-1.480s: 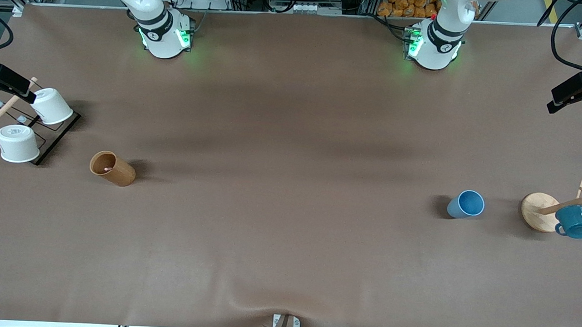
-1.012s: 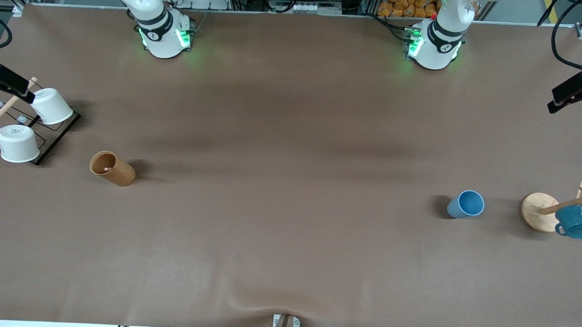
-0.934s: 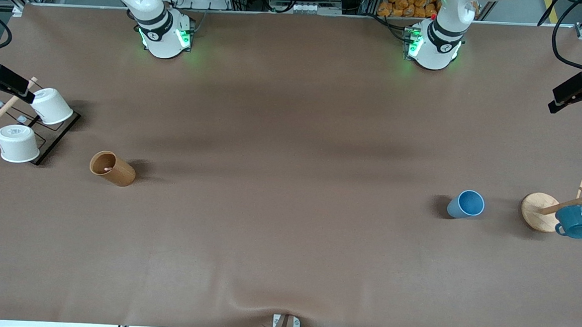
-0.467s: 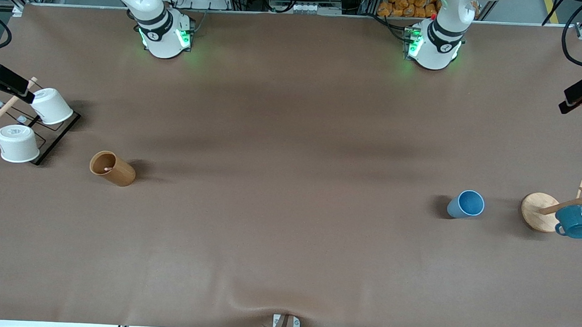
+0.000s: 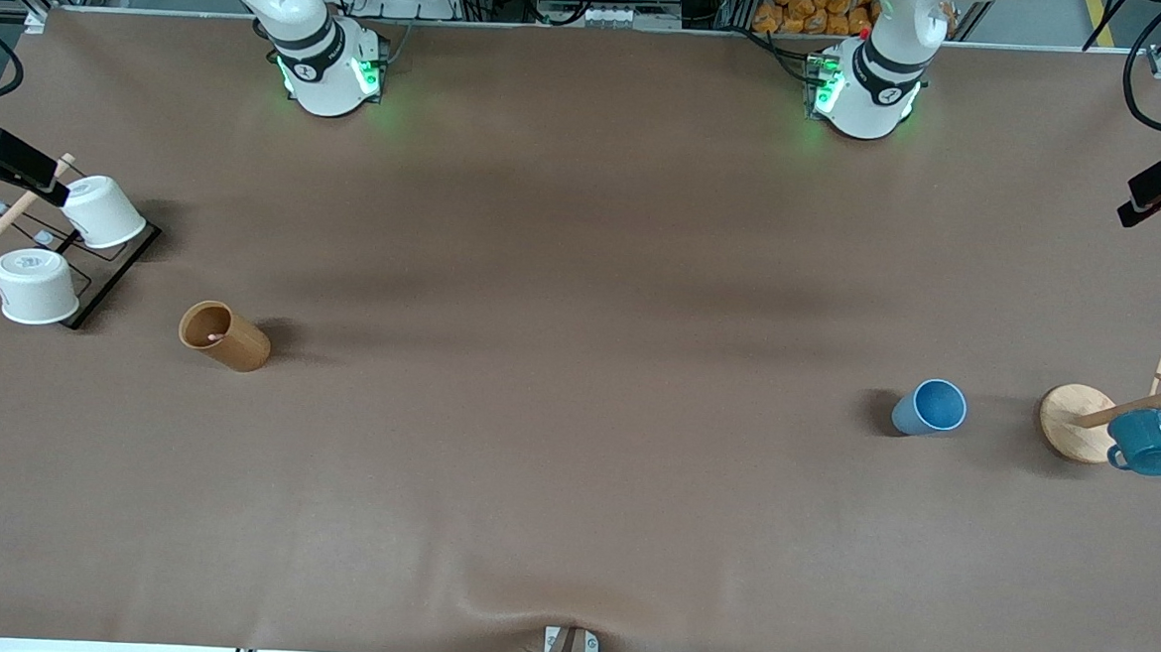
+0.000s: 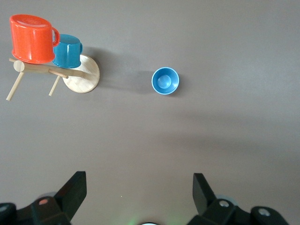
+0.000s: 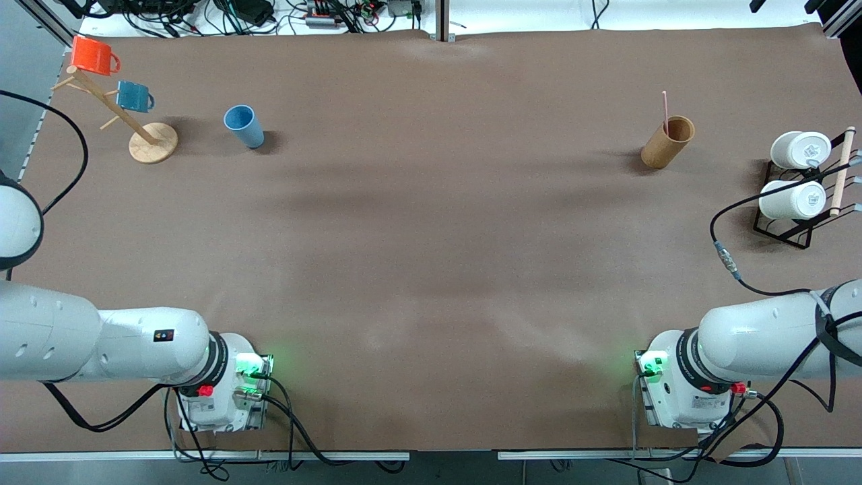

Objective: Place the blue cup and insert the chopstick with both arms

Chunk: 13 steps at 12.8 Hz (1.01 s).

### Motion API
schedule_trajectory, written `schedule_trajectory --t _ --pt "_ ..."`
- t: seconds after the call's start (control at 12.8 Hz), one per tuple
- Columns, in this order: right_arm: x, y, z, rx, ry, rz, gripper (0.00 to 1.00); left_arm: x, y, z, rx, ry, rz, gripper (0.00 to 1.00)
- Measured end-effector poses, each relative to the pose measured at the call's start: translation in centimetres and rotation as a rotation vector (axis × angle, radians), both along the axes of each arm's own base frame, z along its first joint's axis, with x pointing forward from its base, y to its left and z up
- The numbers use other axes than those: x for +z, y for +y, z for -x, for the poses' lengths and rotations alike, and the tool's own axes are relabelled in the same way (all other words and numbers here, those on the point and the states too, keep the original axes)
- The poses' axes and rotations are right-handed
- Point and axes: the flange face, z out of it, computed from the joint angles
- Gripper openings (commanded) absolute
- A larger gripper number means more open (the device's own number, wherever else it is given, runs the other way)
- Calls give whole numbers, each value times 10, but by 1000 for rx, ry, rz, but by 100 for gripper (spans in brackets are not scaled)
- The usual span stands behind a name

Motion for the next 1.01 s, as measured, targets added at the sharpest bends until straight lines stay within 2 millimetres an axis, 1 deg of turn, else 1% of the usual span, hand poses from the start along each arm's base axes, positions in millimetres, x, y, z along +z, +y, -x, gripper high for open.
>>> schedule_trajectory --t 0.16,0.39,0.62,0.78,0.86,1.01 --pt "0 0 0 0 -2 0 100 -1 -1 -1 -2 3 0 100" --pt "0 0 -1 0 -5 1 100 -9 -1 -6 -3 17 1 100" --pt "0 -4 -5 -6 -28 6 100 -11 -3 -9 -7 21 1 100" --pt "-7 -8 -8 -13 -16 6 100 -12 -2 -9 -5 22 1 100" --pt "-13 -10 -10 -17 -3 6 100 -12 -2 -9 -5 22 1 100" --pt "-33 -16 -20 -25 30 5 100 -14 -2 -10 -3 26 1 100"
